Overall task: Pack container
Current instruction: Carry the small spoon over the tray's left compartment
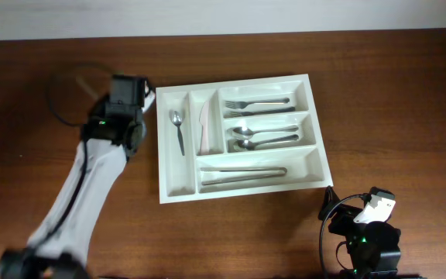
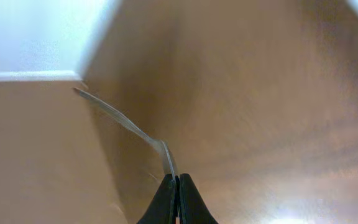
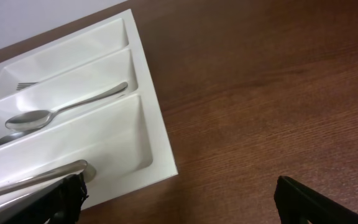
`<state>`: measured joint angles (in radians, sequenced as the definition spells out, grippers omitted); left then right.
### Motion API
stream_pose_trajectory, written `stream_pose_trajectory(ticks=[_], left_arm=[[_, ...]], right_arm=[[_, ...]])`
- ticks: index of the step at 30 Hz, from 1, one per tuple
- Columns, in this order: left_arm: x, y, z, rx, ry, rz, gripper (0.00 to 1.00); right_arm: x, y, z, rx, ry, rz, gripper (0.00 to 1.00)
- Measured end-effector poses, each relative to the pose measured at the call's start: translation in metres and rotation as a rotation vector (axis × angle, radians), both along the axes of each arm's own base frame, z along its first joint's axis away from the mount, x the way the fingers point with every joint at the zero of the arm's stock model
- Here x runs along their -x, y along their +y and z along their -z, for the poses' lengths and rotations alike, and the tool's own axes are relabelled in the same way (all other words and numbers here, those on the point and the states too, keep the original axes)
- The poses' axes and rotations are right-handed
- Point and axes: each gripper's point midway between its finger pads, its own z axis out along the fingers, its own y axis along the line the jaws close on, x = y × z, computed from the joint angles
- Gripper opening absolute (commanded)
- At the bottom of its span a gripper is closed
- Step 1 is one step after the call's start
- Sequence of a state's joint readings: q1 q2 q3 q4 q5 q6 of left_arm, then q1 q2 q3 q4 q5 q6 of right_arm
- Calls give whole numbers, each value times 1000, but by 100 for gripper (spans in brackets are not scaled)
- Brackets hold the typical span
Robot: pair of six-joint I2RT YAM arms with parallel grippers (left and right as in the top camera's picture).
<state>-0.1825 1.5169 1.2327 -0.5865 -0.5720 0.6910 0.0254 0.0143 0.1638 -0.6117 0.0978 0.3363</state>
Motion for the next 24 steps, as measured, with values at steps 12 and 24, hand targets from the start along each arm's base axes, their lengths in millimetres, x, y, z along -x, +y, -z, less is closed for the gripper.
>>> stream_pose_trajectory(ticks=[12,24], left_arm=[[35,-105,-7,378,115,419,2],[63,-145,49,535,342,521,2]], right_arm=[[0,0,0,0,0,0,99],[0,0,0,0,0,0,99]])
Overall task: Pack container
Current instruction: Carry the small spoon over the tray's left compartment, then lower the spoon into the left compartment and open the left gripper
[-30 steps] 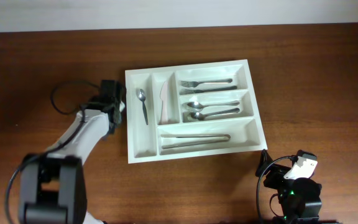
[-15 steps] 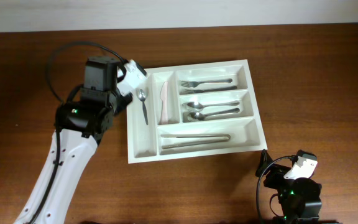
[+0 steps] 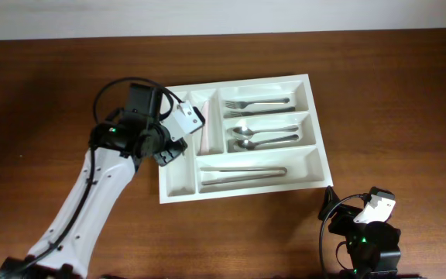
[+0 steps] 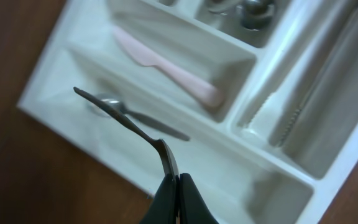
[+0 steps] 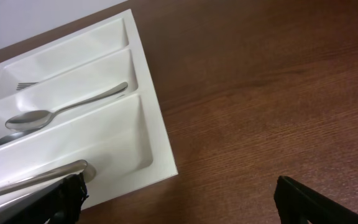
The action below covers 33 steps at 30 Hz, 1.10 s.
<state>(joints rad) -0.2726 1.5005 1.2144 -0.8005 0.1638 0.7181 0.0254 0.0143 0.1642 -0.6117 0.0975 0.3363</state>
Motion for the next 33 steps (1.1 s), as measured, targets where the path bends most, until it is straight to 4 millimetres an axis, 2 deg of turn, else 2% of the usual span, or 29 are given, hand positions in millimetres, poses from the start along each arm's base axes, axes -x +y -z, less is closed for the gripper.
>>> stream_pose_trajectory(ticks=[5,11,13,16,20,21,22,27,28,30,33], left_arm=[[4,-3,28,-10,78,10,2],[8,-1,52,-31,137,7,2],[8,0,55,-37,140,7,18],[6,1,55,-43,131,8,32],[6,1,55,-47,129,7,40],[5,2,55,-52,128,5,56],[5,4,55,-62,125,6,63],[5,16,57,-122,125,-24,70],[7,20,55,-144,126,-38,75],[4,30,44,-179,100,-85,99],[-11,47,2,-200,-13,-213,99]], right_arm=[[0,0,0,0,0,0,99],[0,0,0,0,0,0,99],[0,0,0,0,0,0,99],[0,0,0,0,0,0,99],[0,0,0,0,0,0,99],[0,0,0,1,0,0,99],[0,0,0,0,0,0,99],[0,0,0,1,0,0,99],[0,0,0,0,0,0,99],[0,0,0,0,0,0,99],[0,0,0,0,0,0,99]])
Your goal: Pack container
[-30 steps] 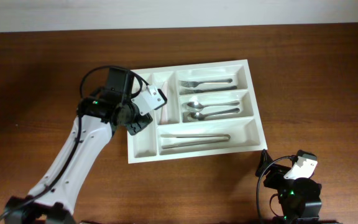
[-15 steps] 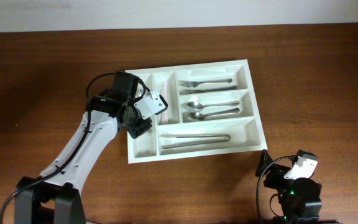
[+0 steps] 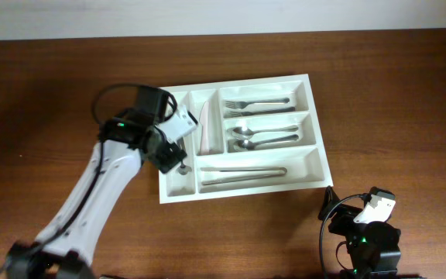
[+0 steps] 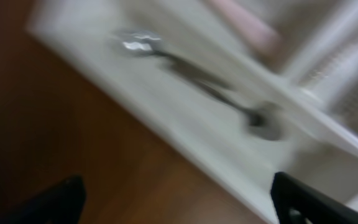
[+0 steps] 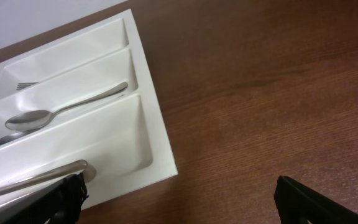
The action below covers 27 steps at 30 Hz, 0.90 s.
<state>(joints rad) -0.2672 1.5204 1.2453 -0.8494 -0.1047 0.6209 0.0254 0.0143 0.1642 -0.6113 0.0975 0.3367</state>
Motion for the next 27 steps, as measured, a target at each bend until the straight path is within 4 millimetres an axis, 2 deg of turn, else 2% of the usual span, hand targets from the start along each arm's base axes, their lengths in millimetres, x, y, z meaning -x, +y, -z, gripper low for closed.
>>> stream_pose_trajectory(ticks=[4,7,9,11,13,17,20,27], left_arm=[[-14,39,-85,22,-247,-210,99],[-4,85,-139,62,-405,-408,99],[10,118,-161,89,-475,-558,99],[30,152,-168,107,-499,-713,99],[46,176,-169,107,-503,-830,99],[66,208,-167,115,-504,-989,99],[70,215,-165,135,-499,-1030,99],[71,212,-161,162,-481,-1034,99]], right_arm=[[0,0,0,0,0,0,99],[0,0,0,0,0,0,99],[0,0,0,1,0,0,99],[0,0,0,0,0,0,99],[0,0,0,0,0,0,98],[0,0,0,0,0,0,99],[0,0,0,0,1,0,99],[0,0,0,0,0,0,99]])
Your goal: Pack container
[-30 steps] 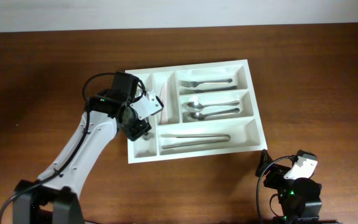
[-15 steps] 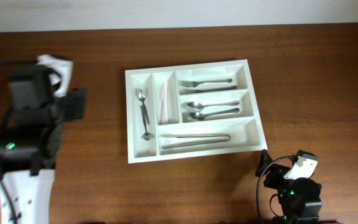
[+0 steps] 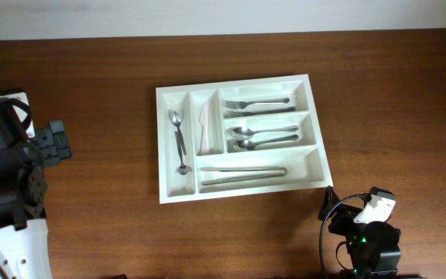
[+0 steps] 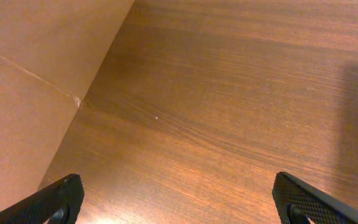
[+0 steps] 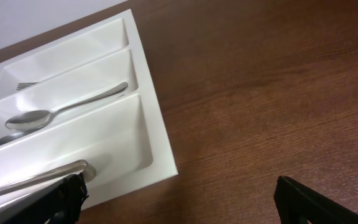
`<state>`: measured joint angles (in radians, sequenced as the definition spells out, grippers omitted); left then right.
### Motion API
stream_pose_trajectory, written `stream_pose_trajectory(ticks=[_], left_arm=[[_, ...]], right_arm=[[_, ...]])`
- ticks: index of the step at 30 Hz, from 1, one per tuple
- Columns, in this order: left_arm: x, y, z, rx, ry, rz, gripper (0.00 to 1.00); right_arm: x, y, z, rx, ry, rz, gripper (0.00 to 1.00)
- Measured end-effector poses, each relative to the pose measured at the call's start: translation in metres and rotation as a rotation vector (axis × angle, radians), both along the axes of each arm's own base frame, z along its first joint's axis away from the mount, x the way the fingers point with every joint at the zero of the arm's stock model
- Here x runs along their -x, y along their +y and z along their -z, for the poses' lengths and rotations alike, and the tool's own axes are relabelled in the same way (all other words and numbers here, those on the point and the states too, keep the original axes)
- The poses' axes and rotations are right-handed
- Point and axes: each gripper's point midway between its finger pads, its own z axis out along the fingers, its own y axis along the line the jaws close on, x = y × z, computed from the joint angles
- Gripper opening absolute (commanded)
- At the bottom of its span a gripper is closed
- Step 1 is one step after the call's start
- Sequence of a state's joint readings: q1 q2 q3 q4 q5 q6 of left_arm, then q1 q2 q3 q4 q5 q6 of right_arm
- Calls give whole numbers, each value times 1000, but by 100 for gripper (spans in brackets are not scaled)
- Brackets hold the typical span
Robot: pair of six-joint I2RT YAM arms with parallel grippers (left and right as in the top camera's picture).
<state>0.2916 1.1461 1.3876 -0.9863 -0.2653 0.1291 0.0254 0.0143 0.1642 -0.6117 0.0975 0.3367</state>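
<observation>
The white cutlery tray lies mid-table. Its leftmost slot holds two small spoons, one above and one below. A pink knife, forks, larger spoons and long utensils fill the other slots. My left arm is at the far left edge, and its gripper is open over bare wood, holding nothing. My right gripper is open just off the tray's near right corner, also holding nothing.
The right arm's base sits at the front right edge of the table. A lighter tan surface fills the upper left of the left wrist view. Dark wood table surrounds the tray.
My left gripper, open over the tray's leftmost slot, has moved back to the table's far left and is over bare wood. The second spoon stays in the slot. The right arm is unchanged.
My left gripper was shut on a small spoon beside the tray's left side. Then it held the spoon over the leftmost slot. Then it was open with the spoon lying in that slot below the first one. Now the arm is back at the left.
</observation>
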Motion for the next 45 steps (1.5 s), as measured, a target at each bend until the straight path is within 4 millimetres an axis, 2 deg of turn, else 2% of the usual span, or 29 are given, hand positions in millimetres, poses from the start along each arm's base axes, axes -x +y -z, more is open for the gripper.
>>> stream_pose_trajectory(ticks=[12,25,28,31,35,38,40,41,45], left_arm=[[0,-1,0,3,1,3,99],[17,-8,15,38,86,11,99],[13,-16,-3,44,-27,49,99],[20,-34,-45,28,-247,126,99],[34,-49,-66,-8,-439,189,99],[34,-54,-53,-26,-519,216,99],[29,-56,-27,-19,-521,233,99],[26,-60,-6,-10,-514,248,99],[20,-79,50,23,-496,321,99]], right_arm=[[0,0,0,1,0,0,99],[0,0,0,1,0,-1,99],[0,0,0,1,0,0,99],[0,0,0,1,-1,0,99],[0,0,0,0,-1,0,99],[0,0,0,0,0,0,99],[0,0,0,1,0,0,99],[0,0,0,1,-1,0,99],[0,0,0,0,-1,0,99]])
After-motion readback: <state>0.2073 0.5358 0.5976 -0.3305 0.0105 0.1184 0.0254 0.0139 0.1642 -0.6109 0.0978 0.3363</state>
